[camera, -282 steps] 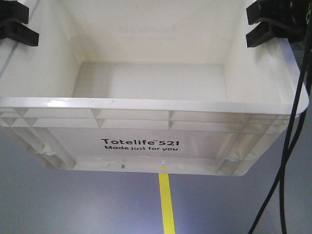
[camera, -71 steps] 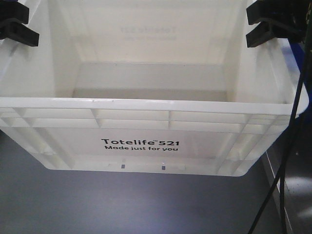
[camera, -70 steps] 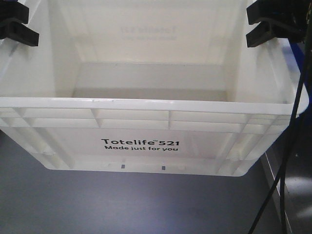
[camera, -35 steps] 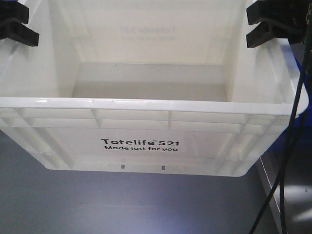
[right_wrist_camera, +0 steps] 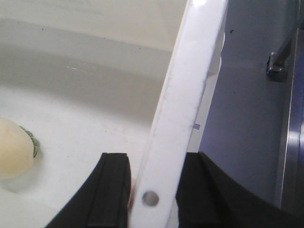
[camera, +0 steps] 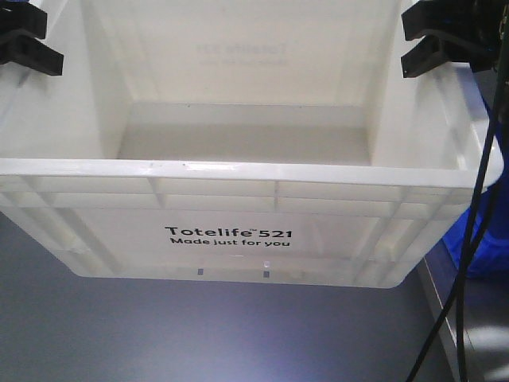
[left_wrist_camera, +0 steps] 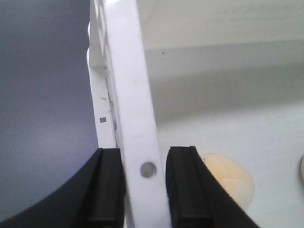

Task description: Place moving items into box and shelve

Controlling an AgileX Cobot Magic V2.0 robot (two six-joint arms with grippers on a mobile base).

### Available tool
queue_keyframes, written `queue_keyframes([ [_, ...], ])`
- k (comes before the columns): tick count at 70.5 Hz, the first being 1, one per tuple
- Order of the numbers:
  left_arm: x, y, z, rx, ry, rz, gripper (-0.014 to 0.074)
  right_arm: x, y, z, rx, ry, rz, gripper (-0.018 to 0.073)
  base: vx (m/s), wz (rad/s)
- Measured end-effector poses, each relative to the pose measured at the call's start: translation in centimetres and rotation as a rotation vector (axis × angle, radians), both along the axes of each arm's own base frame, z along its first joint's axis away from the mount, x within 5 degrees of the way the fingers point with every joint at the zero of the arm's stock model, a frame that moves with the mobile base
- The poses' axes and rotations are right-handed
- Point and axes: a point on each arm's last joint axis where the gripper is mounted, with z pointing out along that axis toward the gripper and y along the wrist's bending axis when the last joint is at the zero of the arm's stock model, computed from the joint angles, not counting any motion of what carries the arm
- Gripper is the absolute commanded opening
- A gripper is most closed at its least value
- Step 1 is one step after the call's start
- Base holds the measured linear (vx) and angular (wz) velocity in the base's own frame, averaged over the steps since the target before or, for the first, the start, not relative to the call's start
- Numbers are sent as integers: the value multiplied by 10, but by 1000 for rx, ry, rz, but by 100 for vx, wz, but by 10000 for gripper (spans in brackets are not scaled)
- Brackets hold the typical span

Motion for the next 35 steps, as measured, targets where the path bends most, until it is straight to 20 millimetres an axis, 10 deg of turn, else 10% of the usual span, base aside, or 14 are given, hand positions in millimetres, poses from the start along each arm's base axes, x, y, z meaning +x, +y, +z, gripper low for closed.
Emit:
queue_keyframes([
  [35, 0, 0, 0, 0, 0, 0, -17, 0, 0, 0, 0, 1, 0, -12, 43, 0],
])
